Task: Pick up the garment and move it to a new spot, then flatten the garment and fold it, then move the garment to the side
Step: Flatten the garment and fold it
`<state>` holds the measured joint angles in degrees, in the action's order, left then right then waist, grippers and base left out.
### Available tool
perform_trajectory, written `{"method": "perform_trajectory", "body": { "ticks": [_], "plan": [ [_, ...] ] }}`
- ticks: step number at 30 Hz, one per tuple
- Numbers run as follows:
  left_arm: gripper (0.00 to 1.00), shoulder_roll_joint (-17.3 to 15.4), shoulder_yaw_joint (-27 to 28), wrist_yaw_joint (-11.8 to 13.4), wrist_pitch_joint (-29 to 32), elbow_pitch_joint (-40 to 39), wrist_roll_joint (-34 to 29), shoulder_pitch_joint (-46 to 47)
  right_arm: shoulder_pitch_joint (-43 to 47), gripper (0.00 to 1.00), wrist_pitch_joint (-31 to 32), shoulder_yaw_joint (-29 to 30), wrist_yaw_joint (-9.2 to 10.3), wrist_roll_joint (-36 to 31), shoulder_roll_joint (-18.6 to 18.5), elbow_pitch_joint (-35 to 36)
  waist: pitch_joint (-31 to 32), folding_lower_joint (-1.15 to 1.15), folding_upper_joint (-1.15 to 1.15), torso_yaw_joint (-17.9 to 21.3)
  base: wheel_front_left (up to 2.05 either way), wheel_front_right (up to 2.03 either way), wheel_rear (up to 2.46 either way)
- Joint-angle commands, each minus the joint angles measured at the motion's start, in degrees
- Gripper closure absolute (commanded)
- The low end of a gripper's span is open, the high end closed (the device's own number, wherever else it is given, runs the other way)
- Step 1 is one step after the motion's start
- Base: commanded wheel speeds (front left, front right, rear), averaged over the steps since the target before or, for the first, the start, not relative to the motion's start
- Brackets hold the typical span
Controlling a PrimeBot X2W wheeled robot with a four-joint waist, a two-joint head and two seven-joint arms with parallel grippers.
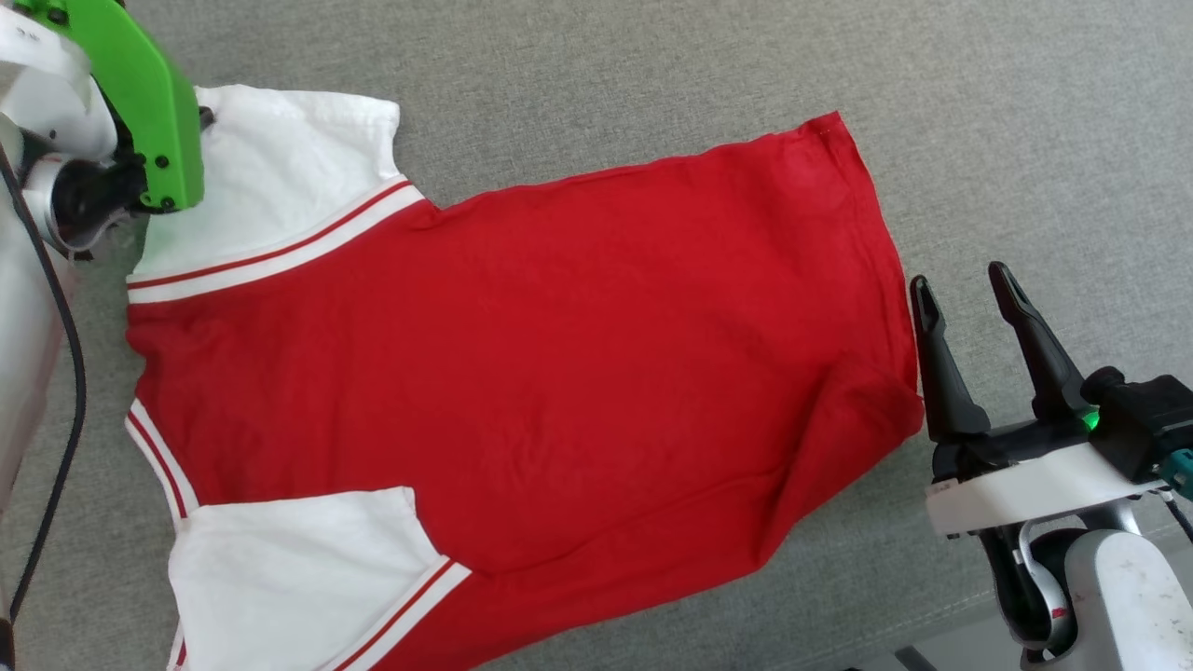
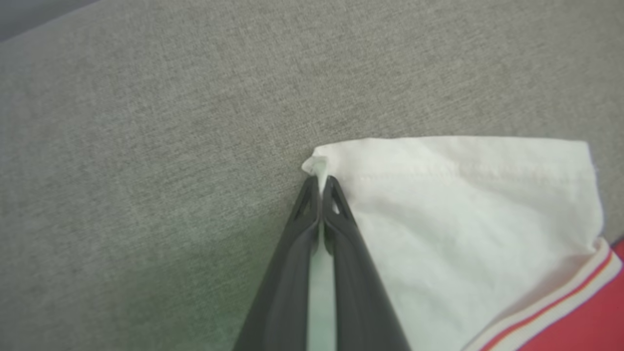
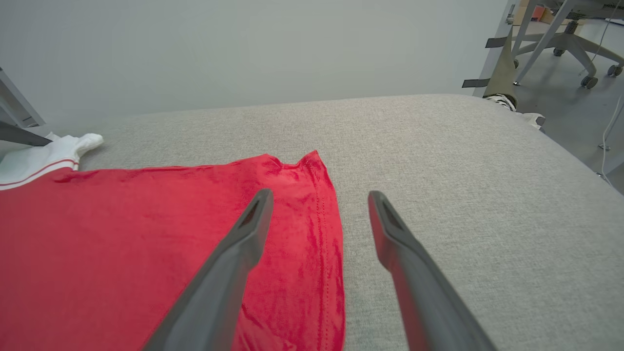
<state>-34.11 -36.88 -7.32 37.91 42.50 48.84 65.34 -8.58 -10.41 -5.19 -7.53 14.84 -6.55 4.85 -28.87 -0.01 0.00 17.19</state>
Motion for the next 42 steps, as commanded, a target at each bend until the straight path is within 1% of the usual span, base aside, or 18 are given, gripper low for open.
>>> {"method": "perform_trajectory", "body": {
  "ticks": [1, 4, 8, 11, 13, 17, 22, 24, 28, 32, 34, 38, 42],
  "plan": [
    [1.0, 0.58, -0.5, -0.15, -1.27, 0.17, 0.19, -2.39, -0.44, 0.0, 0.59, 0.51, 0.04, -0.41, -0.67, -0.15, 2.55, 0.01, 0.0, -1.71, 0.0, 0.0, 0.0],
    [1.0, 0.64, -0.03, -0.15, -4.87, -0.69, 0.11, -3.19, 0.06, 0.0, 2.32, 1.37, 0.04, -0.7, -1.82, -0.09, 5.06, 0.01, 0.0, -3.04, 0.0, 0.0, 0.0],
    [1.0, 0.7, 0.61, 0.22, -8.37, -3.2, 0.28, -4.97, 0.71, 0.0, 6.56, 2.51, 0.04, -1.01, -3.85, 0.7, 8.07, 0.01, 0.0, -5.04, 0.0, 0.0, 0.0],
    [1.0, 0.65, 1.08, 1.06, -10.67, -7.13, 0.46, -7.01, 0.45, 0.0, 11.74, 2.69, 0.04, -0.66, -6.69, 1.37, 9.84, 0.01, 0.0, -6.75, 0.0, 0.0, 0.0],
    [1.0, 0.5, 1.31, 2.06, -11.7, -10.35, 0.62, -8.83, -0.15, 0.0, 15.77, 2.65, 0.04, -0.19, -8.96, 1.8, 10.8, 0.01, 0.0, -7.91, 0.0, 0.0, 0.0],
    [1.0, -0.81, 1.52, 4.76, -12.18, -18.36, 0.75, -12.99, -2.3, 0.0, 25.47, 1.71, 0.04, 2.76, -13.36, 2.22, 11.82, 0.01, 0.0, -9.94, 0.0, 0.0, 0.0],
    [1.0, -3.3, 1.86, 9.28, -11.66, -30.1, 0.59, -18.24, -7.4, 0.0, 37.91, 0.1, 0.04, 7.26, -18.83, 0.12, 11.33, 0.01, 0.0, -12.22, 0.0, 0.0, 0.0],
    [1.0, -4.38, 1.91, 11.14, -11.19, -35.02, 0.5, -20.41, -9.8, 0.0, 42.27, -0.99, 0.04, 8.94, -20.56, -0.97, 10.59, 0.01, 0.0, -13.08, 0.0, 0.0, 0.0],
    [1.0, -6.39, 2.43, 14.74, -10.61, -43.98, 0.03, -23.57, -15.9, 0.0, 50.2, -2.36, 0.04, 12.97, -22.61, -4.52, 8.32, 0.01, 0.0, -14.86, 0.0, 0.0, 0.0],
    [1.0, -7.57, 2.36, 16.96, -10.42, -49.72, -1.05, -25.27, -21.64, 0.0, 54.82, -3.87, 0.04, 14.12, -24.49, -8.57, 6.15, 0.01, 0.0, -16.77, 0.0, 0.0, 0.0],
    [1.0, -7.51, 2.16, 17.59, -10.45, -51.67, -1.57, -25.39, -24.02, 0.0, 56.12, -4.7, 0.04, 14.3, -25.09, -10.81, 5.11, 0.01, 0.0, -17.71, 0.0, 0.0, 0.0],
    [1.0, -6.83, 1.6, 18.22, -10.74, -53.95, -2.42, -25.24, -27.71, 0.0, 57.06, -6.58, 0.04, 14.16, -25.82, -15.41, 3.59, 0.01, 0.0, -19.34, 0.0, 0.0, 0.0],
    [1.0, -6.04, 0.88, 18.2, -11.18, -54.85, -3.25, -24.74, -30.03, 0.0, 56.82, -8.57, 0.04, 13.77, -26.18, -19.67, 2.4, 0.01, 0.0, -20.54, 0.0, 0.0, 0.0]
  ]
}}
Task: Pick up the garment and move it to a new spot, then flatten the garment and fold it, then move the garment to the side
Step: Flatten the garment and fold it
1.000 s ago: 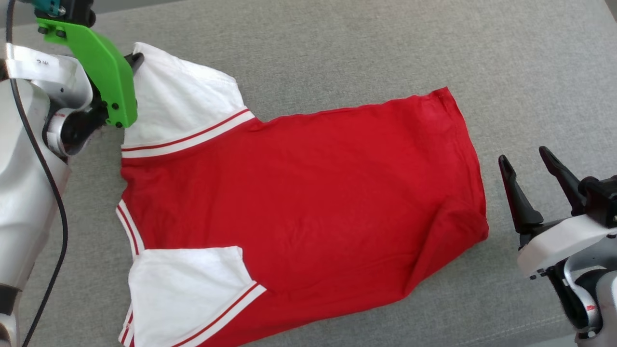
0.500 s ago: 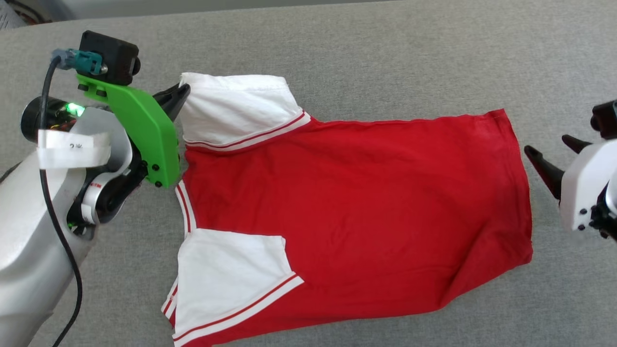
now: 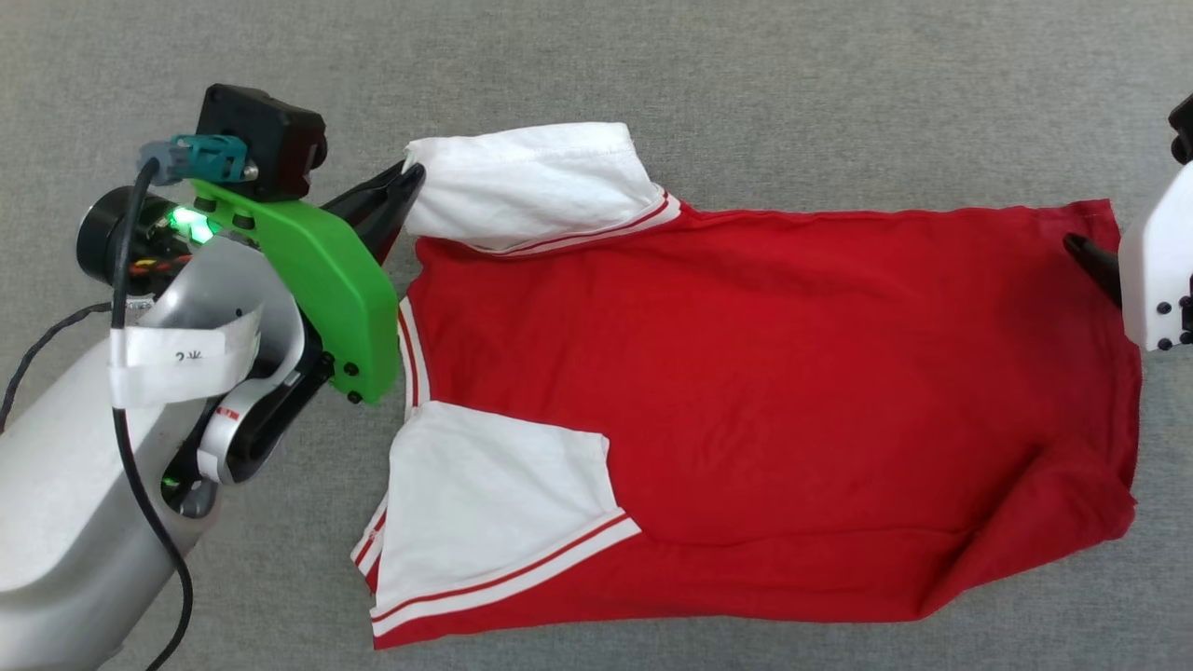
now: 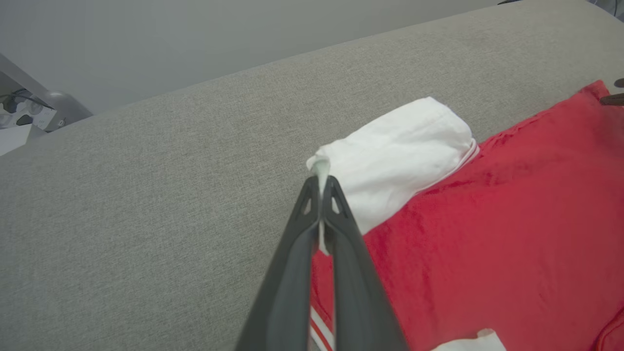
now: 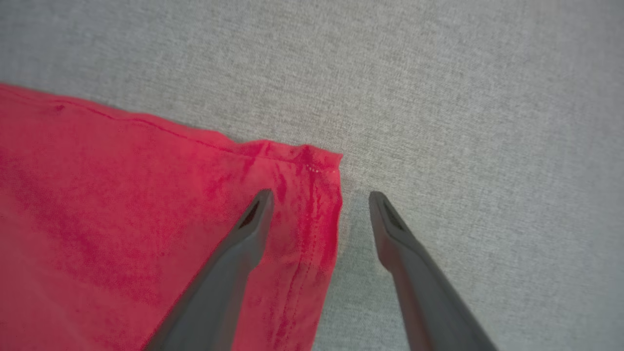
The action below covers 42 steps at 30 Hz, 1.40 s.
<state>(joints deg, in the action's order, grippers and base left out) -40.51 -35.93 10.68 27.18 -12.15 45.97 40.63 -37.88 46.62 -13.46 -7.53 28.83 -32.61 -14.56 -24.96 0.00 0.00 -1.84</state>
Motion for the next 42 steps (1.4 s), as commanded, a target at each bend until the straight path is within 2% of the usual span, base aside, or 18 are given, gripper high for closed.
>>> {"method": "perform_trajectory", "body": {
  "ticks": [1, 7, 8, 9, 10, 26, 27, 30, 42],
  "plan": [
    [1.0, 0.57, -0.21, 0.13, -0.55, -0.29, -0.5, 0.09, -1.05, 0.0, -0.42, -0.83, 0.04, -0.31, -0.24, -1.05, -1.71, 0.0, 0.0, -1.74, 0.0, 0.0, 0.0],
    [1.0, 1.39, -0.6, -0.48, -1.68, 0.76, -0.73, 0.41, -1.92, 0.0, -1.52, -4.94, 0.04, 0.42, -0.62, -5.29, -2.18, 0.0, 0.0, -2.48, 0.0, 0.0, 0.0],
    [1.0, 1.46, -0.61, -0.59, -1.89, 1.12, -0.72, 0.41, -1.88, 0.35, -1.6, -5.81, 0.04, 0.63, -0.83, -5.83, -2.15, 0.0, 0.0, -2.51, 0.0, 0.0, 0.0],
    [1.0, 1.57, -0.58, -0.67, -2.09, 1.41, -0.63, 0.4, -1.84, 0.61, -1.74, -6.44, 0.04, 0.8, -1.02, -6.22, -2.1, 0.0, 0.0, -2.53, 0.0, 0.0, 0.0],
    [1.0, 1.66, -0.56, -0.81, -2.33, 1.81, -0.54, 0.38, -1.85, 1.0, -2.05, -7.09, 0.04, 1.07, -1.22, -6.65, -1.99, 0.0, 0.0, -2.5, 0.0, 0.0, 0.0],
    [1.0, 3.26, 0.09, -2.22, -7.99, 10.59, 0.59, -1.87, -1.6, 1.0, -17.45, -5.3, 0.04, 6.12, -0.64, -10.37, 4.72, 0.0, 0.0, -1.1, 0.0, 0.0, 0.0],
    [1.0, 3.45, -0.05, -2.61, -9.39, 12.08, 0.99, -3.45, 0.93, 1.0, -20.43, -4.96, 0.04, 8.55, -0.79, -9.08, 7.31, 0.0, 0.0, -0.82, 0.0, 0.0, 0.0],
    [1.0, 3.24, -0.1, -2.37, -11.03, 12.28, 1.54, -6.44, 5.51, 1.0, -23.59, -4.95, 0.04, 11.1, -1.95, -6.95, 10.24, 0.0, 0.0, -0.78, 0.0, 0.0, 0.0],
    [1.0, 1.69, -0.47, -0.26, -13.32, 9.65, 4.57, -17.76, 20.71, 1.0, -29.55, -4.38, 0.04, 18.37, -3.96, -0.37, 15.94, 0.0, 0.0, -1.4, 0.0, 0.0, 0.0]
  ]
}}
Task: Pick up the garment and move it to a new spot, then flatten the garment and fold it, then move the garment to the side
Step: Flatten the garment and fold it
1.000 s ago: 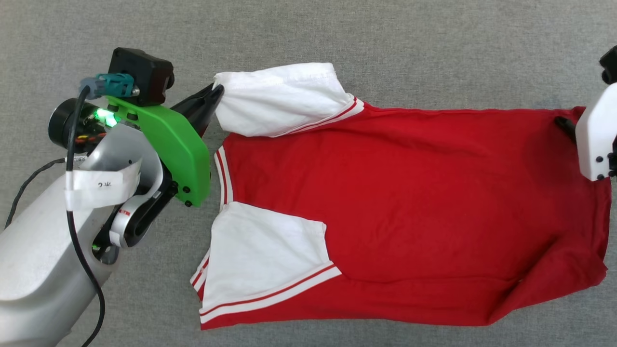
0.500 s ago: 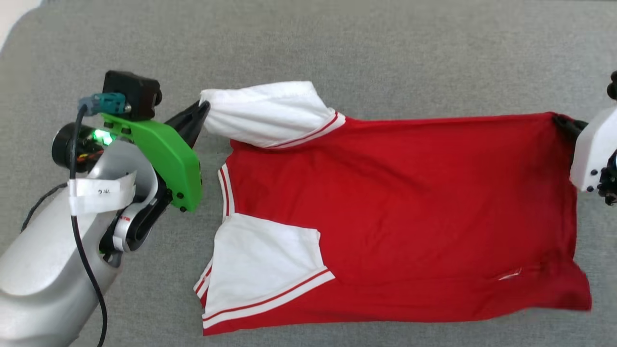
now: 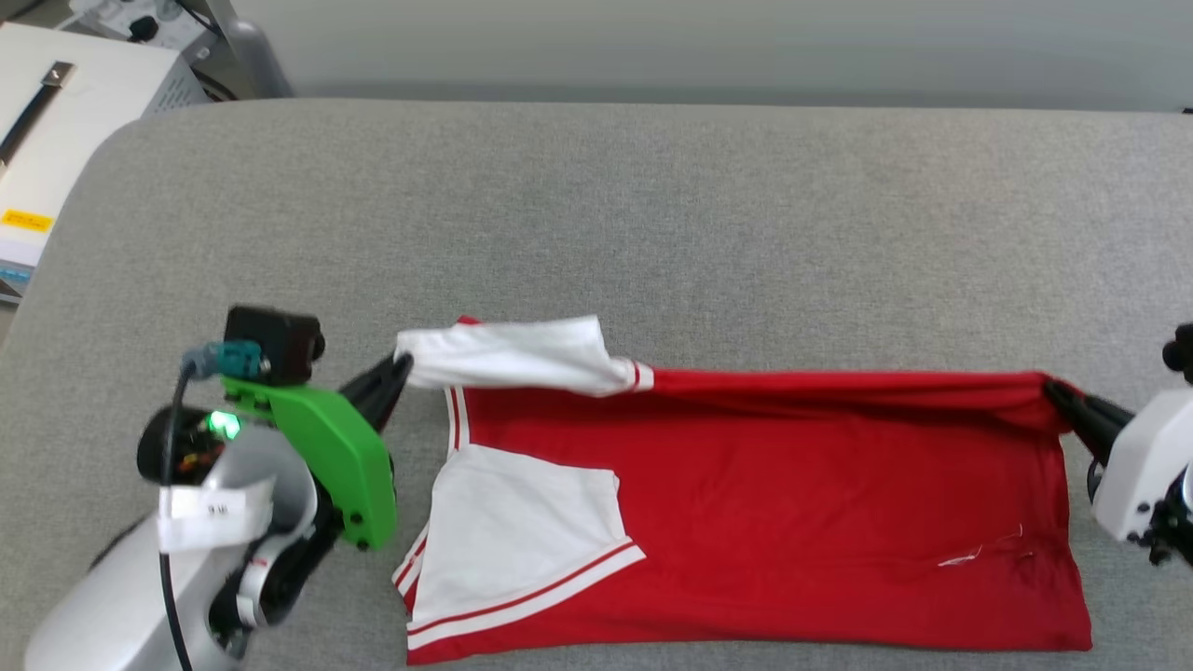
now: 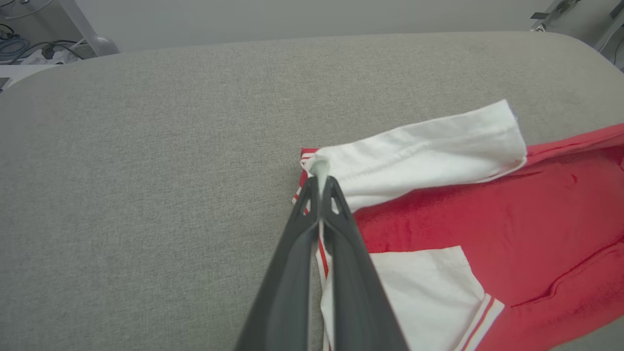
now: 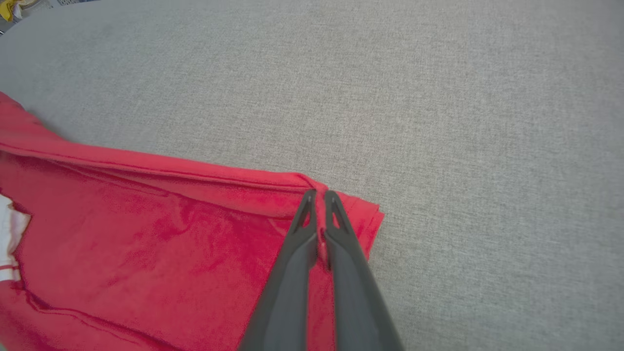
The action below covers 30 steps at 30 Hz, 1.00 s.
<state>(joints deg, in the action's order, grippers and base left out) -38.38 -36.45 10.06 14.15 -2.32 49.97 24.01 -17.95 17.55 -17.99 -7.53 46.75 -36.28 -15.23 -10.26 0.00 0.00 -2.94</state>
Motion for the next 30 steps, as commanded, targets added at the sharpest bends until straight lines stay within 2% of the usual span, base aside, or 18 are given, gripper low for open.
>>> {"method": "perform_trajectory", "body": {
  "ticks": [1, 7, 18, 22, 23, 24, 25, 30],
  "plan": [
    [1.0, -0.57, -0.19, 0.47, -0.25, -0.55, 0.78, -2.11, 1.85, 1.0, -0.51, 0.14, 0.04, 0.94, -0.45, 0.71, 1.52, 0.0, 0.0, -0.38, 0.0, 0.0, 0.0],
    [1.0, -1.05, -2.82, 0.93, 0.33, -1.55, 1.31, -7.87, 7.28, 1.0, -0.42, -1.13, 0.04, 2.54, -1.98, 3.34, 2.31, 0.0, 0.0, -0.62, 0.0, 0.0, 0.0],
    [1.0, -1.09, -5.85, 1.46, 1.0, -0.16, 1.65, -13.15, 11.23, 1.0, 0.89, -4.98, 0.04, 2.77, -4.25, 4.84, 3.16, 0.0, 0.0, -0.67, 0.0, 0.0, 0.0],
    [1.0, 0.13, -8.57, 0.91, 2.04, 2.94, 0.54, -13.69, 11.9, 1.0, 1.62, -7.6, 0.04, 1.88, -5.27, 4.77, 2.94, 0.0, 0.0, -0.63, 0.0, 0.0, 0.0],
    [1.0, 0.53, -9.0, 0.79, 2.03, 3.69, 0.26, -13.59, 11.93, 0.85, 1.58, -7.93, 0.04, 1.72, -5.28, 4.57, 2.88, 0.0, 0.0, -0.62, 0.0, 0.0, 0.0],
    [0.0, 0.89, -9.24, 0.78, 1.91, 4.31, 0.03, -13.47, 11.96, 0.2, 1.53, -8.15, 0.04, 1.55, -5.26, 4.37, 2.82, 0.0, 0.0, -0.6, 0.0, 0.0, 0.0],
    [0.0, 1.35, -9.39, 0.87, 1.65, 5.15, -0.22, -13.28, 11.99, 0.0, 1.59, -8.3, 0.04, 1.47, -5.14, 3.99, 2.7, 0.0, 0.0, -0.57, 0.0, 0.0, 0.0],
    [0.0, 2.57, -9.87, 0.81, -0.23, 8.41, -1.83, -12.25, 11.76, 0.0, 1.55, -8.99, 0.04, 1.4, -4.44, 3.33, 2.71, 0.0, 0.0, -0.34, 0.0, 0.0, 0.0]
  ]
}}
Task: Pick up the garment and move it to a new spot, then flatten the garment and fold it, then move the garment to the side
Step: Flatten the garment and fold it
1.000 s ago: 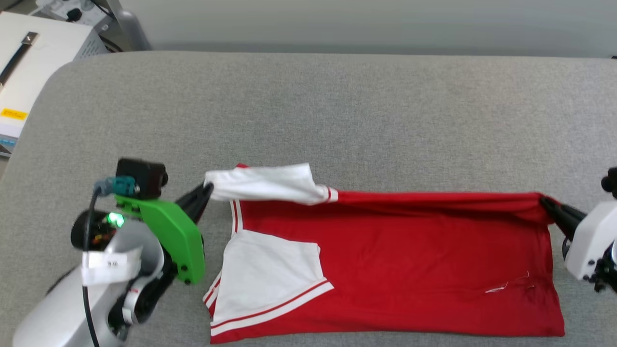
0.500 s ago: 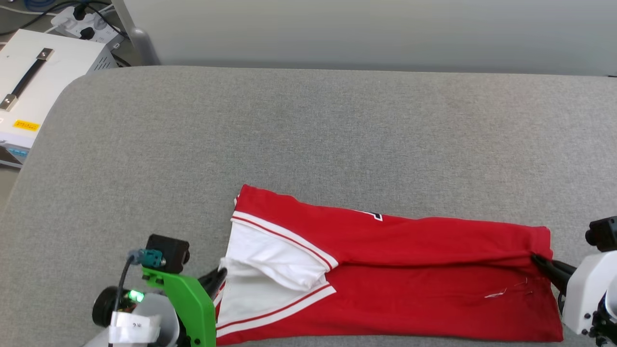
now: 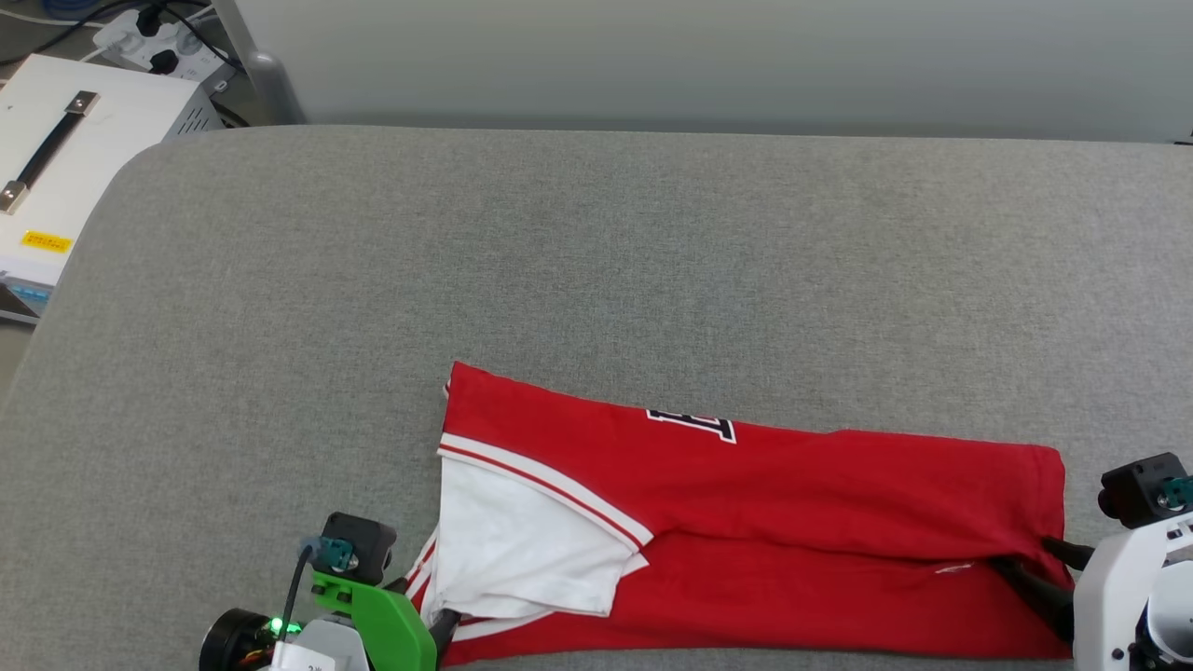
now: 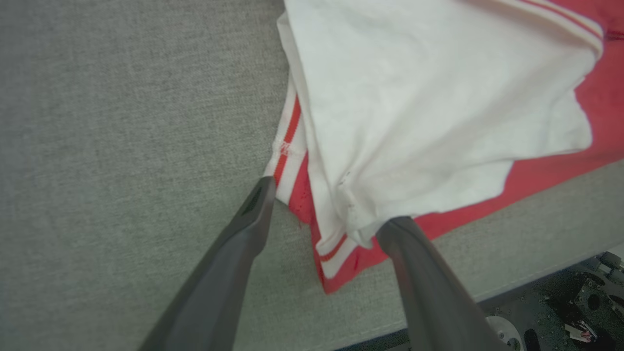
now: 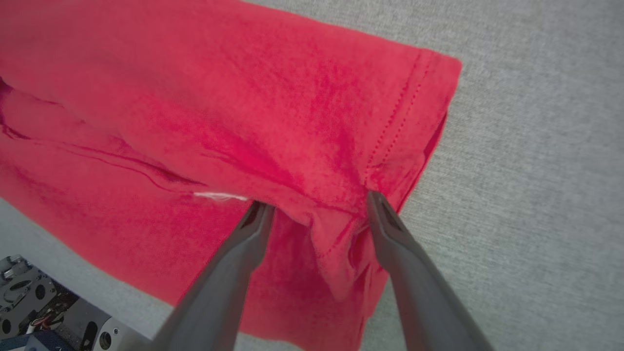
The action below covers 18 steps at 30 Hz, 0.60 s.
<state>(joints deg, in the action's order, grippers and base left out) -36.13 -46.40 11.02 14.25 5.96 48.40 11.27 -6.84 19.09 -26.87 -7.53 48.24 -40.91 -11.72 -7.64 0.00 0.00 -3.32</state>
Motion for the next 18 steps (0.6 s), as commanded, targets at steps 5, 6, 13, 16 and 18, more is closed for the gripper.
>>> {"method": "perform_trajectory", "body": {
  "ticks": [5, 6, 13, 16, 18],
  "plan": [
    [0.0, 1.65, 1.14, -0.12, -3.13, 1.3, 0.12, 0.66, 1.37, 0.0, 0.54, 0.43, 0.04, 0.87, 0.47, -0.03, 1.85, 0.0, 0.0, 0.14, 0.0, 0.0, 0.0],
    [0.0, 1.77, 1.42, -0.05, -3.68, 1.26, 0.17, 0.65, 1.56, 0.0, 0.78, 0.76, 0.04, 1.1, 0.52, 0.18, 2.23, 0.0, 0.0, 0.16, 0.0, 0.0, 0.0],
    [0.0, 2.76, 6.43, 2.86, -10.82, -1.11, 1.26, 0.02, 3.83, 0.0, 5.24, 6.84, 0.04, 2.58, 2.25, 3.44, 4.84, 0.0, 0.0, 0.22, 0.0, 0.0, 0.0],
    [0.0, 2.97, 8.68, 4.0, -14.54, -2.64, 1.32, -0.49, 5.49, 0.0, 8.76, 11.18, 0.04, 2.21, 3.87, 4.94, 5.35, 0.0, 0.0, 0.15, 0.0, 0.0, 0.0],
    [0.0, 3.21, 10.1, 4.43, -17.5, -3.69, 1.03, -0.66, 6.6, 0.0, 11.19, 14.59, 0.04, 1.68, 5.47, 5.82, 5.4, 0.0, 0.0, 0.03, 0.0, 0.0, 0.0]
  ]
}}
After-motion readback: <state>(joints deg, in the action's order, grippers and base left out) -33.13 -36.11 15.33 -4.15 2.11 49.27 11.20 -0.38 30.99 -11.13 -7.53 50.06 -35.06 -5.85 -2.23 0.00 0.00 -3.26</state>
